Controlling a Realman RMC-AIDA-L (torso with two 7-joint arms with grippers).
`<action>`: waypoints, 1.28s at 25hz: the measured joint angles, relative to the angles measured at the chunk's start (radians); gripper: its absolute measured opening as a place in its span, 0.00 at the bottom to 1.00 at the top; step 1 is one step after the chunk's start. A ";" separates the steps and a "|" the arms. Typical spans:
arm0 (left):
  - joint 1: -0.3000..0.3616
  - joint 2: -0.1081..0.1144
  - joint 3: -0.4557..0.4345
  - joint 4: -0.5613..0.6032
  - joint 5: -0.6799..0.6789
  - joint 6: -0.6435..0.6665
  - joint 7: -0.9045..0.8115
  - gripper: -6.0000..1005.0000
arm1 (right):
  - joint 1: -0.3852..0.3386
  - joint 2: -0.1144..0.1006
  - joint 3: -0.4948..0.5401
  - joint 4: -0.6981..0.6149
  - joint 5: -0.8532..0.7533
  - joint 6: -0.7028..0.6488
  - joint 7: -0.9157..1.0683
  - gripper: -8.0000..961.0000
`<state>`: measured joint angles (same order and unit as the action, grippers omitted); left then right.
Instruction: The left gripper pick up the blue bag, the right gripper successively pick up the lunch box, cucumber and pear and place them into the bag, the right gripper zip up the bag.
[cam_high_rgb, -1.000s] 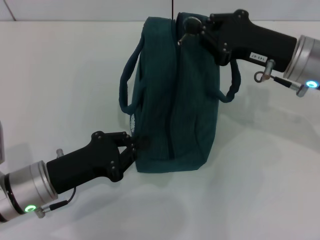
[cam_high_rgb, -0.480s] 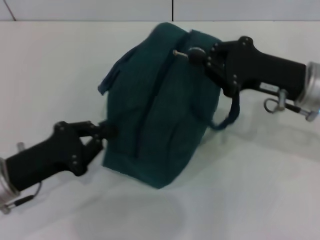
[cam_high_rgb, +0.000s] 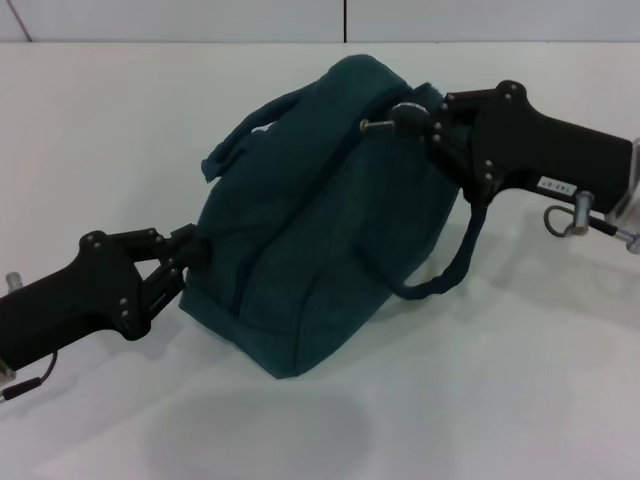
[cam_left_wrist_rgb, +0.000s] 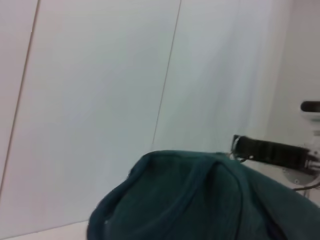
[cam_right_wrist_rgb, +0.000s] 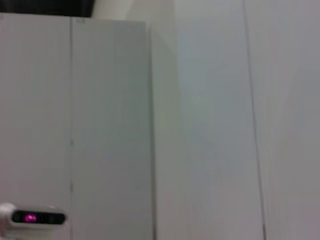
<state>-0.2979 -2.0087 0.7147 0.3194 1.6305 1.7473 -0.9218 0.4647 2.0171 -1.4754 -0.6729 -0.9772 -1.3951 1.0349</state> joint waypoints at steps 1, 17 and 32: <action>-0.001 0.000 0.000 0.000 0.000 0.002 -0.005 0.12 | 0.002 0.000 -0.001 0.000 0.000 0.014 -0.003 0.06; -0.106 -0.049 0.005 0.197 0.068 0.046 -0.340 0.29 | 0.028 0.005 -0.017 0.061 -0.002 0.013 -0.032 0.06; -0.145 -0.048 0.005 0.256 0.146 0.015 -0.542 0.27 | 0.019 0.000 0.020 0.064 0.008 -0.003 -0.059 0.06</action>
<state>-0.4432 -2.0571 0.7197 0.5757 1.7760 1.7622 -1.4642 0.4833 2.0169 -1.4555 -0.6091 -0.9693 -1.3983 0.9761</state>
